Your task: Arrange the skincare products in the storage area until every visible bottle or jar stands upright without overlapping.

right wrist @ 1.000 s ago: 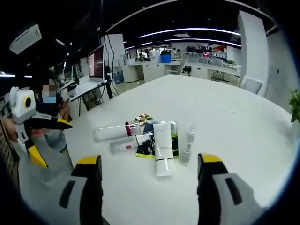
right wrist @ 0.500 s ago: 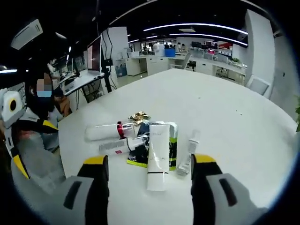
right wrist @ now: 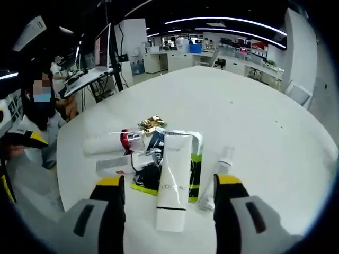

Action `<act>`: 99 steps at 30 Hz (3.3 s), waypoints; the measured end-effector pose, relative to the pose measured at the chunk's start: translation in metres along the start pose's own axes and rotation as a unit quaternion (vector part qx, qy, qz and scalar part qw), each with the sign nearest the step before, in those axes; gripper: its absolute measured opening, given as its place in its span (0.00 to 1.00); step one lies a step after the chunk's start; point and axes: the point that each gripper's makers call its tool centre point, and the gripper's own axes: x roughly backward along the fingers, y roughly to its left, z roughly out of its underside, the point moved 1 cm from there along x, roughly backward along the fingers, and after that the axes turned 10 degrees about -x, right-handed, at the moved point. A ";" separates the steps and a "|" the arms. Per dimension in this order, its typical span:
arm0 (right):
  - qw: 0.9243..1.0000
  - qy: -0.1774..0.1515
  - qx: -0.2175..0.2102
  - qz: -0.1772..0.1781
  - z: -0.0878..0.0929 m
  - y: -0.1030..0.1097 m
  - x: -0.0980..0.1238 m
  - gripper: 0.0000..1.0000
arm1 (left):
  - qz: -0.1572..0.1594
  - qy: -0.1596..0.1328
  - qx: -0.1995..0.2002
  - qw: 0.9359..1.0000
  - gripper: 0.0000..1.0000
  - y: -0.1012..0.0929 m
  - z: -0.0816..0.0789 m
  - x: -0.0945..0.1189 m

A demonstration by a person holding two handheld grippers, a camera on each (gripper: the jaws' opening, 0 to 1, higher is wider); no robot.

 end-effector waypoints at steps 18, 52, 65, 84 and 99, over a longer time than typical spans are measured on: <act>0.999 0.030 0.008 0.010 0.002 -0.013 -0.051 0.51 | 0.004 0.015 0.019 1.000 0.89 0.001 0.005 -0.004; 0.998 0.009 -0.032 0.050 0.000 -0.012 -0.074 0.33 | 0.001 0.019 0.040 0.999 0.88 0.006 0.008 -0.003; 0.998 -0.032 -0.041 0.033 -0.011 -0.005 -0.040 0.31 | 0.004 0.030 0.017 0.999 0.88 0.001 0.010 -0.005; 0.993 -0.112 -0.045 0.011 -0.017 0.021 0.039 0.31 | -0.014 0.028 0.001 1.000 0.89 0.004 0.006 -0.005; 0.984 -0.160 -0.074 0.008 -0.011 0.038 0.087 0.31 | -0.014 -0.012 -0.081 0.997 0.88 -0.007 -0.055 -0.010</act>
